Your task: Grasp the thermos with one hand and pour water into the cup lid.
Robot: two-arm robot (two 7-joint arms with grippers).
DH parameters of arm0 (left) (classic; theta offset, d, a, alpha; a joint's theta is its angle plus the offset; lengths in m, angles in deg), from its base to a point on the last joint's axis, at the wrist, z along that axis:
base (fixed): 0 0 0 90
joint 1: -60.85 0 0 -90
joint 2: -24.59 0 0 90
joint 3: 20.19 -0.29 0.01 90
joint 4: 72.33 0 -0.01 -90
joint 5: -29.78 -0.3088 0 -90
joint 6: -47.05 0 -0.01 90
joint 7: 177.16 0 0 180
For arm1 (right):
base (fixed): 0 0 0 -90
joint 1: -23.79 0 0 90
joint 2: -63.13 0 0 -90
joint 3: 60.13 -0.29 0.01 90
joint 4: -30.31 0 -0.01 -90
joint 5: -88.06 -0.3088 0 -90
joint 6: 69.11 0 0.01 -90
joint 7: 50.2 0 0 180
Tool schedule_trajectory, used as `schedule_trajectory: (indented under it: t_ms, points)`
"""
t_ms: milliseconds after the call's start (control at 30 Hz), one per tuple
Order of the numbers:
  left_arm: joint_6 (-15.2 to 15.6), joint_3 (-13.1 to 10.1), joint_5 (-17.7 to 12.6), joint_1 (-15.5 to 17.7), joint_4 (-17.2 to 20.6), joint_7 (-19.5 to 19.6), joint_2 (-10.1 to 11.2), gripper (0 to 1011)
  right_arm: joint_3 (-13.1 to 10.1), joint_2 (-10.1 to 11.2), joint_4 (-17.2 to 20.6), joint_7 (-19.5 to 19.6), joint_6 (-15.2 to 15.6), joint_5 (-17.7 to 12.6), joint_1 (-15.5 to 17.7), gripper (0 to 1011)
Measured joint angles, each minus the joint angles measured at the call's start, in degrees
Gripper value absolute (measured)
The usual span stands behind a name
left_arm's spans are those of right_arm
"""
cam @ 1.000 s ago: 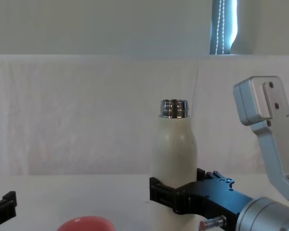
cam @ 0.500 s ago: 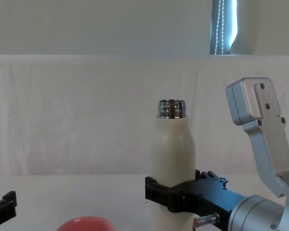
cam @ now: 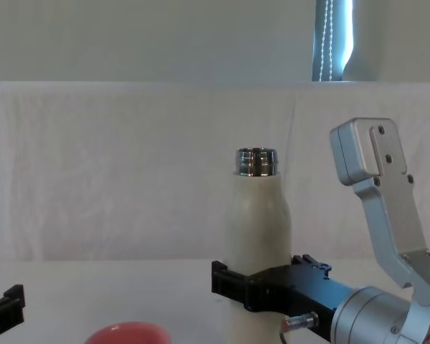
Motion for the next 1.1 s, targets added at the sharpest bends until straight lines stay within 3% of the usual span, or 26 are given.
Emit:
schedule_trajectory:
  t_ms: [567, 1100]
  points:
    - [0.0, 0.0, 0.0, 0.0, 0.0, 0.0, 0.0, 1001, 0.2, 0.4, -0.2, -1.4, 0.8, -2.2, -0.6, 961]
    - [0.0, 0.0, 0.0, 0.0, 0.0, 0.0, 0.0, 1001, 1.1, 2.0, 5.0, -1.0, 2.8, -1.9, -0.4, 961]
